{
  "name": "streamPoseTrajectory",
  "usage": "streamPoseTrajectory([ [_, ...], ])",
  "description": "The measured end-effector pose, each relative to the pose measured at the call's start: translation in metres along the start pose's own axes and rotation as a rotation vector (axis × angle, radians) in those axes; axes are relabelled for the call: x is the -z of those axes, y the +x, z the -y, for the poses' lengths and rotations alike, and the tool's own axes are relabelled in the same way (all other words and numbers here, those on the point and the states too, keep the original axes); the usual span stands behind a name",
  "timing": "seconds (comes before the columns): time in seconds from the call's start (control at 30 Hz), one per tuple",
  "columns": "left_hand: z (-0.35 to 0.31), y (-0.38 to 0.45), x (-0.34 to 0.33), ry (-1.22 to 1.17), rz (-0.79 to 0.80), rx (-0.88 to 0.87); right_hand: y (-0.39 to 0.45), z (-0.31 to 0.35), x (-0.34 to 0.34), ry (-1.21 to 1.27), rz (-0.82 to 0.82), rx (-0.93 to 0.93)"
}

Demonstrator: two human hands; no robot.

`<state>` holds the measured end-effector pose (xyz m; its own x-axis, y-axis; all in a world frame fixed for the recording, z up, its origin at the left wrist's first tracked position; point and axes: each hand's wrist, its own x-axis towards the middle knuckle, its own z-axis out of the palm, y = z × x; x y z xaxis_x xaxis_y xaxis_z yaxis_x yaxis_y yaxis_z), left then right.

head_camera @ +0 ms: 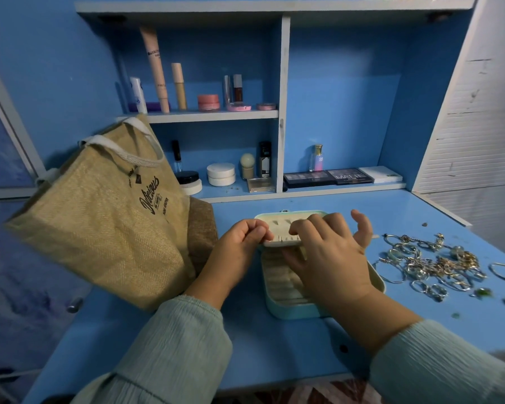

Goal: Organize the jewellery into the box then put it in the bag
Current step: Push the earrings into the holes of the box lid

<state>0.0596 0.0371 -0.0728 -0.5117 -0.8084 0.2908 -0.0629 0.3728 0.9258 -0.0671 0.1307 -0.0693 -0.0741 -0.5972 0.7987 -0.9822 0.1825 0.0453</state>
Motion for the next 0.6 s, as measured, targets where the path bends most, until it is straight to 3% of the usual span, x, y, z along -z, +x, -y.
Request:
streamPoseTrajectory([
  [0.6,-0.0085,-0.0013,0.0003,0.119,0.085,0.035,-0.0034,0.0003,0.0010,0.042,-0.027,-0.004],
])
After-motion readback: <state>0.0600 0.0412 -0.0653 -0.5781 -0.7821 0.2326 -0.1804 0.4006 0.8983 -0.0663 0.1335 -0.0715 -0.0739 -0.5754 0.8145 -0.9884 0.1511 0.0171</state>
